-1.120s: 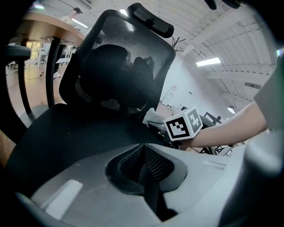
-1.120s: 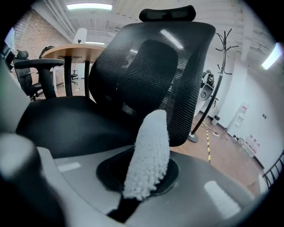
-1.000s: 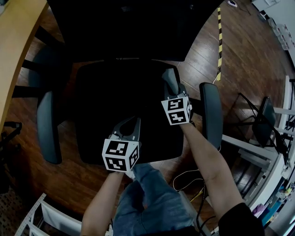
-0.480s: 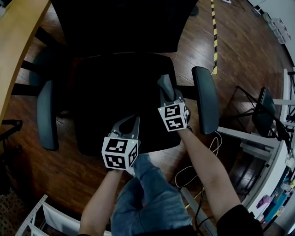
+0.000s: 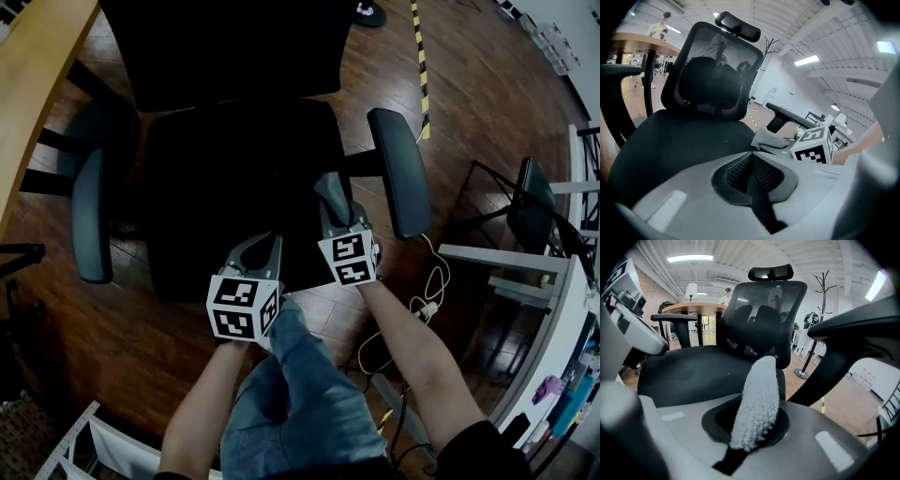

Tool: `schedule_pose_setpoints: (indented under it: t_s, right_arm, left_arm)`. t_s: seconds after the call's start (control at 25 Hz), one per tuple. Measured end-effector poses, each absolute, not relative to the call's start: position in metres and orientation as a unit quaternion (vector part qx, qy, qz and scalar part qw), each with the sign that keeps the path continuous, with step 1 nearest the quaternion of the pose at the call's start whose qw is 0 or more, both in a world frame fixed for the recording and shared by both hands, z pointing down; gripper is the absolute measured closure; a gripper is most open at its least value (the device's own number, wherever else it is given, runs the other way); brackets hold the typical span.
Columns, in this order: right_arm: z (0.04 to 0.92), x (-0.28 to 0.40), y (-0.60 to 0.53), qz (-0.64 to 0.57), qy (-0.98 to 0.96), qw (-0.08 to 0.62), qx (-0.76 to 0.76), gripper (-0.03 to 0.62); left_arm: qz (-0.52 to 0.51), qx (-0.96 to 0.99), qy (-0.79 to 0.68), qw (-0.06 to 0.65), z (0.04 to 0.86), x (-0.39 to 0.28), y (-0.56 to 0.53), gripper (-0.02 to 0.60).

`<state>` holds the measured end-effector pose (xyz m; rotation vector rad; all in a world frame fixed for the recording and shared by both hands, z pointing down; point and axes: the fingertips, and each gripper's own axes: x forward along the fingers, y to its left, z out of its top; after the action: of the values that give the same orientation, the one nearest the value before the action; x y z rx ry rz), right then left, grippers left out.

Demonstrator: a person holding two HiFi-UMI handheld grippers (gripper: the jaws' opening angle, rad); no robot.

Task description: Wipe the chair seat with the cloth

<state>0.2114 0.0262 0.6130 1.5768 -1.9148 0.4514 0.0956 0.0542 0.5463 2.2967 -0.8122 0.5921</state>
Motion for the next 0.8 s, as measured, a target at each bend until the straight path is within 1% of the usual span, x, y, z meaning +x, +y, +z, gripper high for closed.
schedule_pose_setpoints:
  t_s: [0.8]
  right_arm:
    - [0.604, 0.18, 0.175, 0.188, -0.738, 0.271, 0.589, 0.588]
  left_arm:
    - [0.227, 0.874, -0.311, 0.295, 0.538, 0.107, 0.119, 0.578]
